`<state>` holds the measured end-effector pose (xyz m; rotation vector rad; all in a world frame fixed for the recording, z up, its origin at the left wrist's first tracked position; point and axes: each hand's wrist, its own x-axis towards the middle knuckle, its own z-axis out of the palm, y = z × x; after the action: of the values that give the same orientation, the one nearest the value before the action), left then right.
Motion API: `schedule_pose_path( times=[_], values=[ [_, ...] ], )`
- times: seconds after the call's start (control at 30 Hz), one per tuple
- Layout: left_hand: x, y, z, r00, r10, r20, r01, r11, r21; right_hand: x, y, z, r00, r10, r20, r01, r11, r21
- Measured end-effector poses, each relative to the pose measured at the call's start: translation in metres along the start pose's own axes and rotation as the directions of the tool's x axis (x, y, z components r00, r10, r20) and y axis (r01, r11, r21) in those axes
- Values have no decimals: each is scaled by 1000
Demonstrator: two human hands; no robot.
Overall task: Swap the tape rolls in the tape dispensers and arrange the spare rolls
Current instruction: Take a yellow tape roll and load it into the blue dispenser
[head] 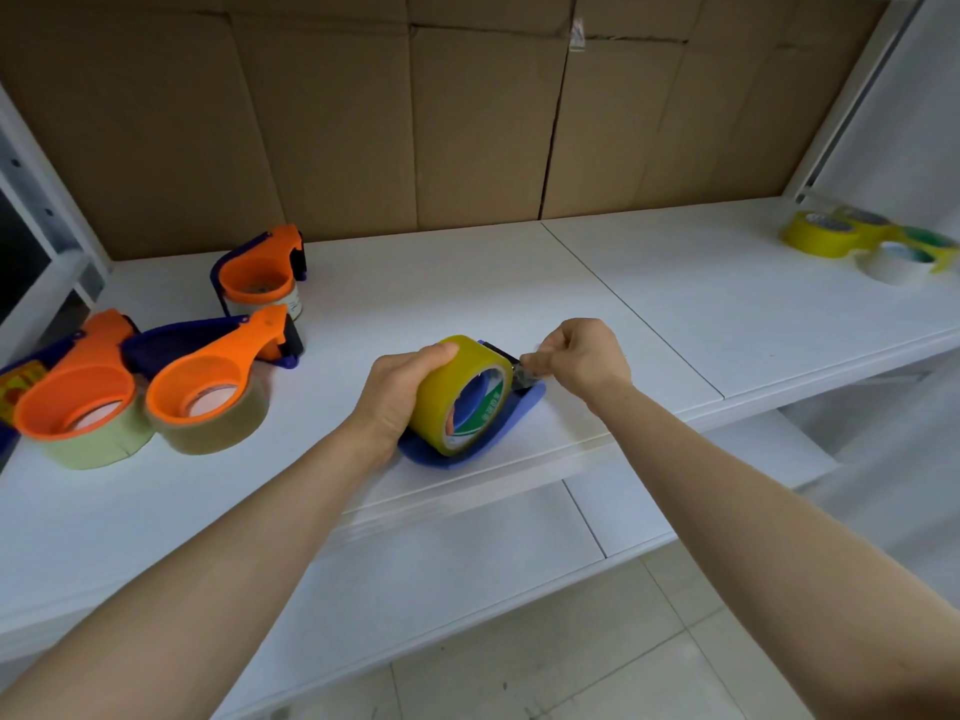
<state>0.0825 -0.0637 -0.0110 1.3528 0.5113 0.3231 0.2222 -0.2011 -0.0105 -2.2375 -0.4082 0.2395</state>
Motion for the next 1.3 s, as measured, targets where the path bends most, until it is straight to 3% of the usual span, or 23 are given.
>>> schedule_pose_path(
  times=[0.3,0.63,0.73,0.8,0.87,1.03,1.3],
  values=[
    [2,-2,2,1000,16,-12,-16,1000,-15,8,-2,16,998,-27,-62,28,999,21],
    [6,-3,0,1000,18,-14,-18,1000,23,21,4,23,1000,-25,0,25,998,63],
    [6,0,1,999,32,11,-33,992,118,24,-2,28,998,-51,-33,52,998,40],
    [7,3,1,999,38,18,-40,983,178,25,-8,32,993,-81,-81,89,991,102],
    [8,2,-3,1000,-15,25,13,994,106,25,-12,35,993,-65,-103,87,970,227],
    [8,-7,-18,990,-23,139,28,999,-34,24,-7,33,990,131,-53,-81,833,547],
    [6,-10,-16,999,-3,51,8,995,-103,31,-9,32,969,164,-183,-46,851,523]
  ],
)
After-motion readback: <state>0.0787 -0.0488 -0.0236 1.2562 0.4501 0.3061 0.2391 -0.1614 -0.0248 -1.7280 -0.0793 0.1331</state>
